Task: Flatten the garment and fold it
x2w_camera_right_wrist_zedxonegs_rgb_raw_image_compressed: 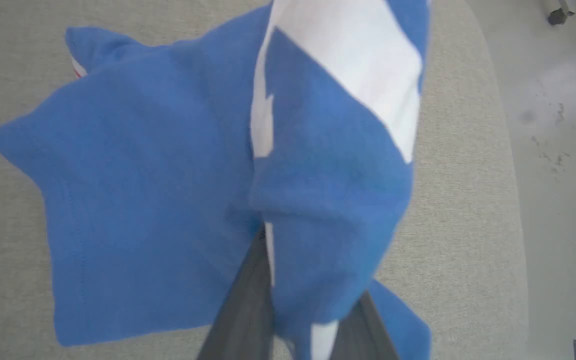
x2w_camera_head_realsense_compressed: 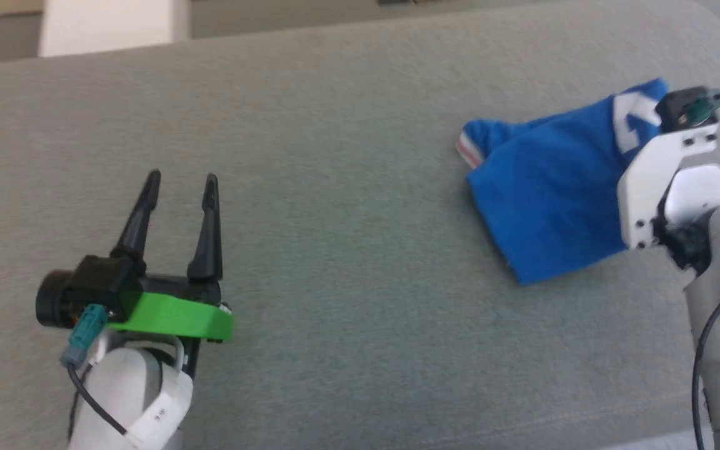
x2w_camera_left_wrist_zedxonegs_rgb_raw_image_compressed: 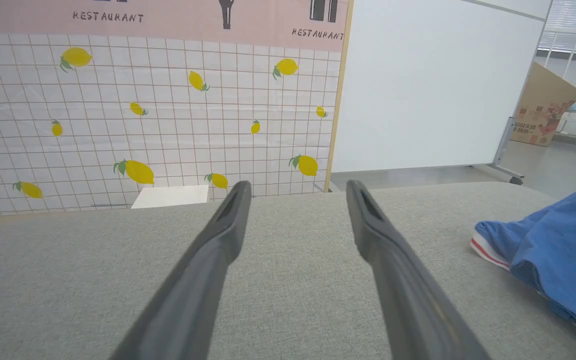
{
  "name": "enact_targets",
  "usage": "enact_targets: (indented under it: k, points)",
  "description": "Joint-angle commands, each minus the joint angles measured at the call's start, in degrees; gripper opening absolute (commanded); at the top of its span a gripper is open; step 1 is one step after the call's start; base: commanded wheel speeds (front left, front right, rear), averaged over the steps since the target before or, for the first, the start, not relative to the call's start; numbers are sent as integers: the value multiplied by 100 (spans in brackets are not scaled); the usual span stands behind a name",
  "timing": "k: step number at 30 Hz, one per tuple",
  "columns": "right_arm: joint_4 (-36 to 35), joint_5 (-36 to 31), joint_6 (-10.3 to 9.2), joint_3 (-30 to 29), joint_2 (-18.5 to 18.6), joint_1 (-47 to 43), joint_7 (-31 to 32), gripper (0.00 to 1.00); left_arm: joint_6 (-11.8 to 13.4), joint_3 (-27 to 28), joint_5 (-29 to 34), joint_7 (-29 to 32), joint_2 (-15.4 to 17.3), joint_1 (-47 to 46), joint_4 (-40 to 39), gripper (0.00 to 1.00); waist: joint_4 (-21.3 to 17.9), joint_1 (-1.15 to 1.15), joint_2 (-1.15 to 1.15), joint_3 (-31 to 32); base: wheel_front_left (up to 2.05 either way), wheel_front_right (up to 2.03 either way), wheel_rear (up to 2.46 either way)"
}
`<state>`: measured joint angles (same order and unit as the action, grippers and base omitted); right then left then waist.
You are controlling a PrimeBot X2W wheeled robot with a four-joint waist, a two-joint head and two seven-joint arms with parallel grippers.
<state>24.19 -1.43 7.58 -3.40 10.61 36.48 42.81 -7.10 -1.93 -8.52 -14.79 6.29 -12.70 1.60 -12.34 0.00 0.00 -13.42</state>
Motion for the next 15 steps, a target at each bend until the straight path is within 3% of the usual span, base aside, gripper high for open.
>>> enact_targets:
  k: [1, 7, 15]
  points:
    - [64, -179, -9, -104, 18, 170, -132, 0, -37, -16, 64, -21, 119, -137, -46, 100, -790, 0, 0, -790, 0, 0, 0]
    - [302, -1120, -9, -666, 27, 517, -656, 0, -38, -76, 120, -21, 430, -389, -220, 100, -1074, 0, 0, -1256, 0, 0, 0]
    - [599, -1975, -9, -1776, -116, 991, -1380, 0, -24, -51, 130, 87, 713, -559, -460, 100, -992, 0, 0, -1668, 0, 0, 0]
